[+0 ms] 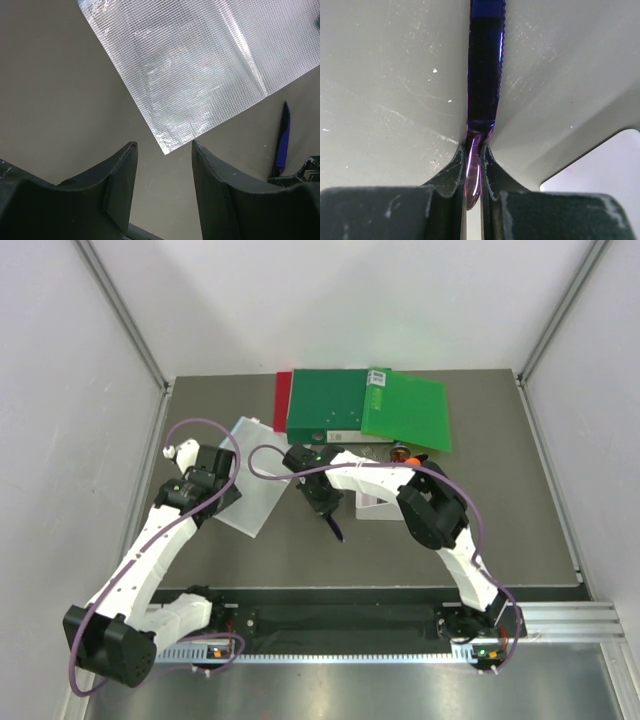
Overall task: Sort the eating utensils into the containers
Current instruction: Pick up the knife at the center of the board.
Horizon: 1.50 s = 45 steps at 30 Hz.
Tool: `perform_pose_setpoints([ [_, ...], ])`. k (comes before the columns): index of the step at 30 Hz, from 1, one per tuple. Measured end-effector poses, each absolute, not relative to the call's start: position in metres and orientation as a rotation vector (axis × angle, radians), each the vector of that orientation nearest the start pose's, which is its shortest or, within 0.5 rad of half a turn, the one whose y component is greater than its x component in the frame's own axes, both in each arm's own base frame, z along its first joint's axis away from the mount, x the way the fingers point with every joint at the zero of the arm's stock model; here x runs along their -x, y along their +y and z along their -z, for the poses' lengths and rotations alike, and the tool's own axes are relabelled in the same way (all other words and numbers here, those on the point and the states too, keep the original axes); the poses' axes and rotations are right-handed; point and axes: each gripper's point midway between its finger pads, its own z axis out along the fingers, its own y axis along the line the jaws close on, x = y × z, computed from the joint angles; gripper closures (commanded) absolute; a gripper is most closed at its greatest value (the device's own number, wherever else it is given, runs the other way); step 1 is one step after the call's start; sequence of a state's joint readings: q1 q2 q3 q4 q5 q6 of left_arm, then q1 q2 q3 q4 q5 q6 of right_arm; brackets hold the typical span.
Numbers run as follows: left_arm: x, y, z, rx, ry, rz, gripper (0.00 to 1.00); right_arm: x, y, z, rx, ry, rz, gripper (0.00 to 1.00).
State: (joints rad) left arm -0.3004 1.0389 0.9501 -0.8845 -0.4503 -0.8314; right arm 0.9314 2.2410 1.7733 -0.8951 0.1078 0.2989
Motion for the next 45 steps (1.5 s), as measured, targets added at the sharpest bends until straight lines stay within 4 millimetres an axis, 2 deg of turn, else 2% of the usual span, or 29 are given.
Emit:
perform_pose_setpoints([
  [17, -0.252, -0.024, -0.160, 0.803, 2.280, -0.081, 0.48, -0.272, 0.354, -0.020, 0.897, 2.692, -0.185, 1.00],
  [23, -0.252, -0.024, -0.159, 0.796, 2.283, -0.083, 0.48, -0.273, 0.365, -0.022, 0.911, 2.656, -0.266, 1.00],
  [37, -0.253, -0.022, -0.158, 0.791, 2.286, -0.101, 0.47, -0.275, 0.373, -0.023, 0.922, 2.614, -0.324, 1.00],
  [45, -0.254, -0.016, -0.155, 0.796, 2.285, -0.144, 0.46, -0.278, 0.370, -0.023, 0.901, 2.603, -0.345, 1.00],
])
